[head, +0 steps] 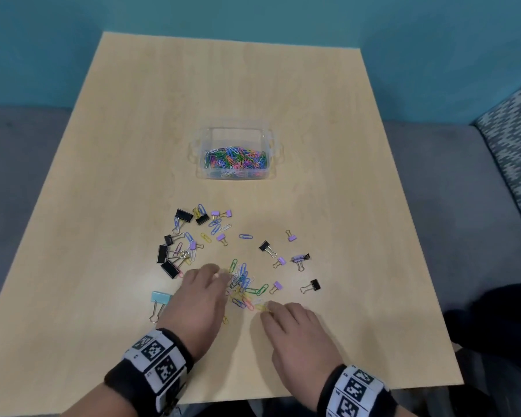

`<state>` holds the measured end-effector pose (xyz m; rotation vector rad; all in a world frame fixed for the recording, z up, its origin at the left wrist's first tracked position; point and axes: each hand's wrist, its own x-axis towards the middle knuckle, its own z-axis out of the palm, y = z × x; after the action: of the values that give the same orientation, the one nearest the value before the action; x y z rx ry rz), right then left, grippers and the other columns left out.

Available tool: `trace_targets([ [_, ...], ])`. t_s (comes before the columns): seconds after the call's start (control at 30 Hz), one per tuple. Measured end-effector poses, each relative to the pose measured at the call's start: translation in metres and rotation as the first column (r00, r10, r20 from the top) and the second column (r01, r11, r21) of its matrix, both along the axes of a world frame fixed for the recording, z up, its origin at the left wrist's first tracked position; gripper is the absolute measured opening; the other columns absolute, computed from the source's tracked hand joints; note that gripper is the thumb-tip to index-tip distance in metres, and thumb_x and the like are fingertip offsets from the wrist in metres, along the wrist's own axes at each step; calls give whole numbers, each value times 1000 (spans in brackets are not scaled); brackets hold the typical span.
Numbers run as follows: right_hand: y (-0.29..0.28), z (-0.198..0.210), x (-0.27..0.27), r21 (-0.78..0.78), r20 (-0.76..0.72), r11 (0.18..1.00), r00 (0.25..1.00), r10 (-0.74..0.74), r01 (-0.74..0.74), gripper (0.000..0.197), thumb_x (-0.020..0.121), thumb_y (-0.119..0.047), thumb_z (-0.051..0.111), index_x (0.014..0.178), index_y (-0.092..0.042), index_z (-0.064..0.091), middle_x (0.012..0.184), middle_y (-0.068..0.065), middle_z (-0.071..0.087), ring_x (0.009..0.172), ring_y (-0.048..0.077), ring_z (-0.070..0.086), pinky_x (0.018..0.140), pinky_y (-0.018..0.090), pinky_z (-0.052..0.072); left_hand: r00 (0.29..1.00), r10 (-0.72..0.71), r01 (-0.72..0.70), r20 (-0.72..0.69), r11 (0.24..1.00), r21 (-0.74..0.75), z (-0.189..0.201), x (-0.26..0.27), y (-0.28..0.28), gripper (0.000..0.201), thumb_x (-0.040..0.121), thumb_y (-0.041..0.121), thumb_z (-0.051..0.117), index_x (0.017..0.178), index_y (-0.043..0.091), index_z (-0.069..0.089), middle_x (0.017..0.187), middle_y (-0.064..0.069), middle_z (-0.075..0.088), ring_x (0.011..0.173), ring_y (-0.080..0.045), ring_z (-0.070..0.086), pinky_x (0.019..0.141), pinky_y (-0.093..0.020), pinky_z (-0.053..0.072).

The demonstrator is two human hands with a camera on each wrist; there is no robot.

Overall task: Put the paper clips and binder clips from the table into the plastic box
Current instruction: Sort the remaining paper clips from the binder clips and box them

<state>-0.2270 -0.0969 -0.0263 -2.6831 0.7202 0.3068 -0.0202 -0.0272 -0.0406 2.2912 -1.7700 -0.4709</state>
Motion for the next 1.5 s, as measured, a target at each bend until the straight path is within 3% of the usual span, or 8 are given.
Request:
trace_targets([
  [0.13, 1, -7, 5, 120, 15, 978, 984, -175, 172, 56, 75, -18, 51, 130, -18, 44, 122, -2, 49, 99, 22, 49, 88, 30, 47, 970, 189, -153, -150, 962, 226, 4, -2, 6, 61, 81, 29, 61, 137, 23, 38, 118, 0, 41, 103, -22, 38, 86, -34, 45],
  [0.23, -7, -8, 26, 200, 33, 949, 967, -255, 243, 60, 85, -24, 54, 140, -20, 31, 131, -2, 36, 112, 23, 37, 98, 29, 37, 977, 147, -110, -157, 969, 223, 1, -6, -1, 72, 80, 28, 64, 142, 28, 28, 121, 2, 36, 102, -19, 36, 86, -26, 38],
  [0.4, -19, -19, 61, 190, 55, 935, 947, -316, 301, 62, 89, -22, 57, 143, -21, 26, 122, 1, 36, 105, 23, 39, 86, 31, 42, 980, 138, -108, -146, 975, 197, -6, -7, -24, 65, 81, 23, 66, 138, 30, 35, 119, 0, 39, 103, -21, 40, 86, -36, 45],
  [0.67, -38, -23, 79, 150, 62, 959, 965, -254, 242, 25, 84, 0, 48, 105, -14, 48, 106, 8, 43, 86, 28, 46, 68, 37, 42, 979, 160, -134, -125, 972, 194, -8, -6, -44, 8, 86, 13, 48, 92, 16, 53, 95, -4, 42, 77, -26, 47, 63, -35, 38],
  [1.07, -53, -13, 81, 152, 39, 977, 987, -157, 150, 20, 86, -4, 47, 102, -12, 53, 97, 9, 52, 77, 30, 52, 61, 33, 29, 978, 170, -134, -124, 957, 259, 5, -4, -47, 11, 87, 10, 43, 89, 18, 50, 89, -1, 39, 67, -24, 42, 60, -32, 34],
  [1.2, -61, -8, 76, 220, 8, 940, 963, -268, 259, 4, 91, -17, 45, 90, -20, 46, 87, -1, 43, 73, 24, 43, 60, 31, 27, 987, 120, -87, -108, 958, 273, 2, -6, -46, 13, 88, 16, 48, 101, 19, 51, 100, -2, 43, 75, -23, 46, 63, -31, 34],
  [1.37, -70, -6, 66, 341, 20, 886, 940, -340, 313, 12, 83, -15, 49, 76, -20, 41, 72, -6, 43, 64, 12, 39, 56, 29, 31, 995, 77, -49, -70, 940, 338, 2, -6, -47, 26, 80, 1, 45, 82, 24, 32, 88, 2, 30, 68, -21, 33, 61, -32, 32],
  [1.5, -83, -1, 65, 540, 13, 768, 909, -416, 344, 7, 79, -15, 53, 78, -17, 47, 64, -3, 48, 58, 9, 42, 59, 30, 41, 952, 167, -95, -258, 958, 270, 10, 4, -47, 14, 83, 10, 46, 76, 22, 44, 83, 6, 43, 71, -18, 51, 61, -26, 34],
])
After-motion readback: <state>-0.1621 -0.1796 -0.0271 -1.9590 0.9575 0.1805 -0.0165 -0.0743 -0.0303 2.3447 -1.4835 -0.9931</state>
